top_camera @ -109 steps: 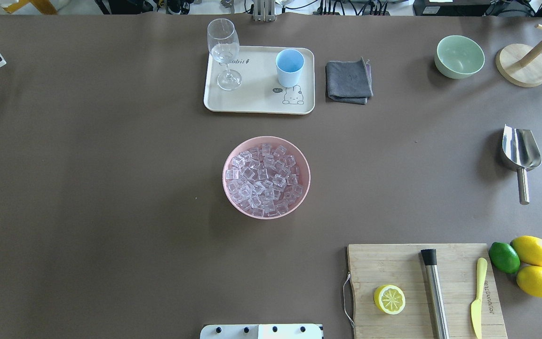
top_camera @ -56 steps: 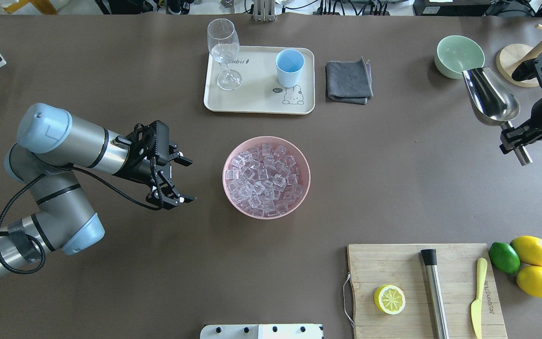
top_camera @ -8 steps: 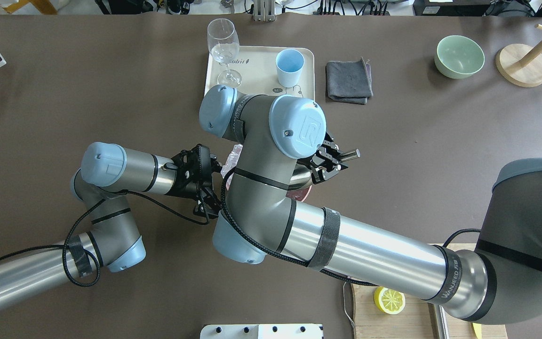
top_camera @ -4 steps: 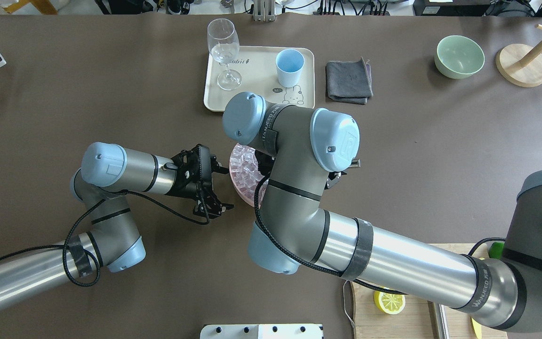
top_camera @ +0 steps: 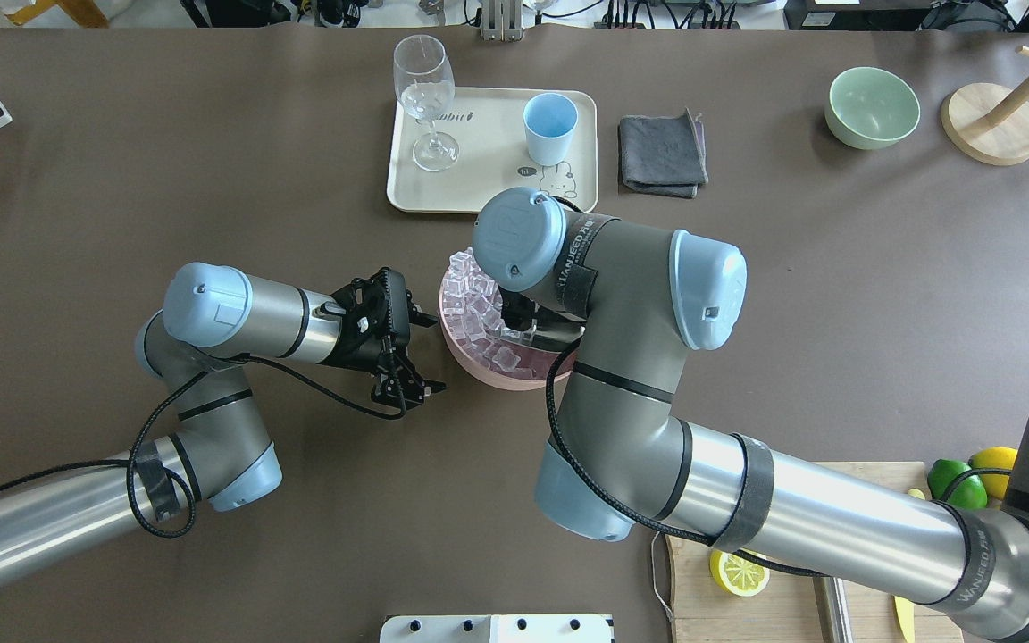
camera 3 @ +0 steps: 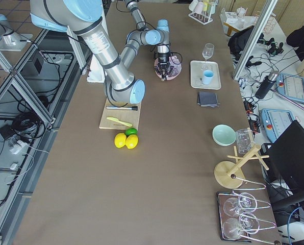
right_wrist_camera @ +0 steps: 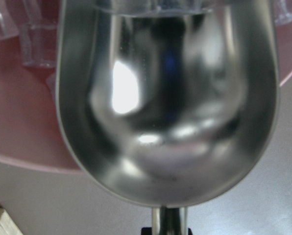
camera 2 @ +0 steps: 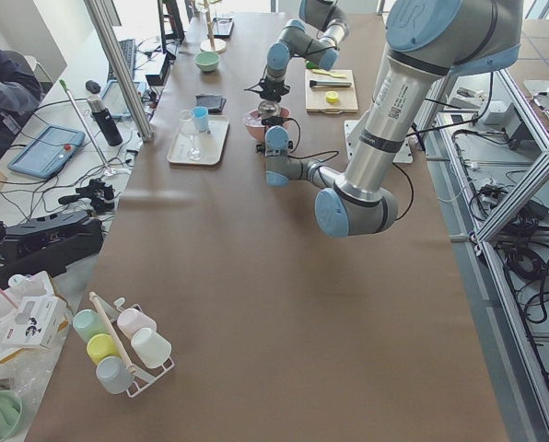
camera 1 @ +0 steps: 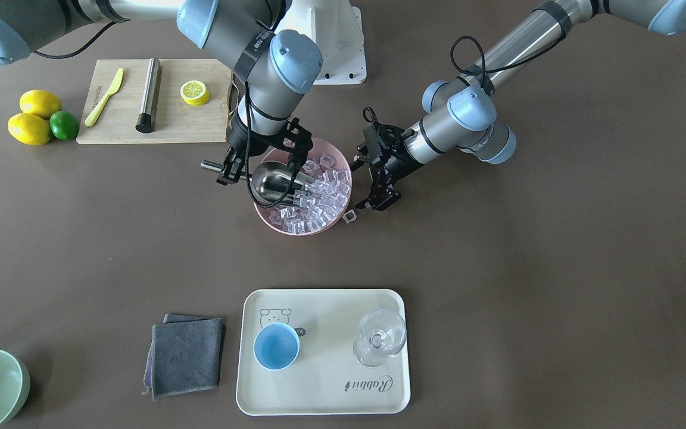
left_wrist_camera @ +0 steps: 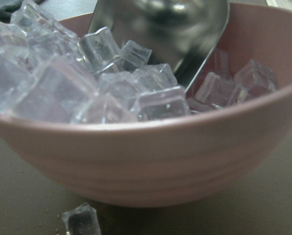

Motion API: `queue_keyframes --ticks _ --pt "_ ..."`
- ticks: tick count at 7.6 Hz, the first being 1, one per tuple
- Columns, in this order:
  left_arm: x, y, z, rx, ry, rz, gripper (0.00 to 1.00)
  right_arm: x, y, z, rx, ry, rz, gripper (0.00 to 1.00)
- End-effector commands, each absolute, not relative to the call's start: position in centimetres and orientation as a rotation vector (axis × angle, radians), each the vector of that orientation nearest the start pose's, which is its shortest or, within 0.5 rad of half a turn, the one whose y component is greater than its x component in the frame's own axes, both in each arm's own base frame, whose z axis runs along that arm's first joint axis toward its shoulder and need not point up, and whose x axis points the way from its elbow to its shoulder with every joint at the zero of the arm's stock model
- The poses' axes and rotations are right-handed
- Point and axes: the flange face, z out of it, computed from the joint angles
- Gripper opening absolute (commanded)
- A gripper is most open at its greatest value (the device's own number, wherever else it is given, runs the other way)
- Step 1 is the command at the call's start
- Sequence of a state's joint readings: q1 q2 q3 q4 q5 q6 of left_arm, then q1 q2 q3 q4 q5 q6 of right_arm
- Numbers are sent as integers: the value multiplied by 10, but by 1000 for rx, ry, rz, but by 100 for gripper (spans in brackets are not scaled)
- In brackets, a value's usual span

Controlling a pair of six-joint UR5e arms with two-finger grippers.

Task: Put ice in cup with scoop
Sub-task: 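Dip the scoop into the ice cubes with the right gripper and scoop some up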

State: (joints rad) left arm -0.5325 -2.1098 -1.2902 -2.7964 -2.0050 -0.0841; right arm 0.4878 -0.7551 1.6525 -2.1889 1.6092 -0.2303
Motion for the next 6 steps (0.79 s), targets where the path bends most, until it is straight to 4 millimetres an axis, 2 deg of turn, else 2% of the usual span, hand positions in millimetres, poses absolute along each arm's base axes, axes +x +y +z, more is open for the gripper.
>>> queue_keyframes --ticks 1,3,6 --pt "552 -449 319 1057 1136 1021 98 -517 -421 215 379 -238 -1215 0" --pt "539 -468 322 1043 1106 999 98 -515 -420 220 425 -278 -1150 0" --pt "540 -468 321 1040 1105 1001 98 -494 -409 209 492 -334 -1085 0"
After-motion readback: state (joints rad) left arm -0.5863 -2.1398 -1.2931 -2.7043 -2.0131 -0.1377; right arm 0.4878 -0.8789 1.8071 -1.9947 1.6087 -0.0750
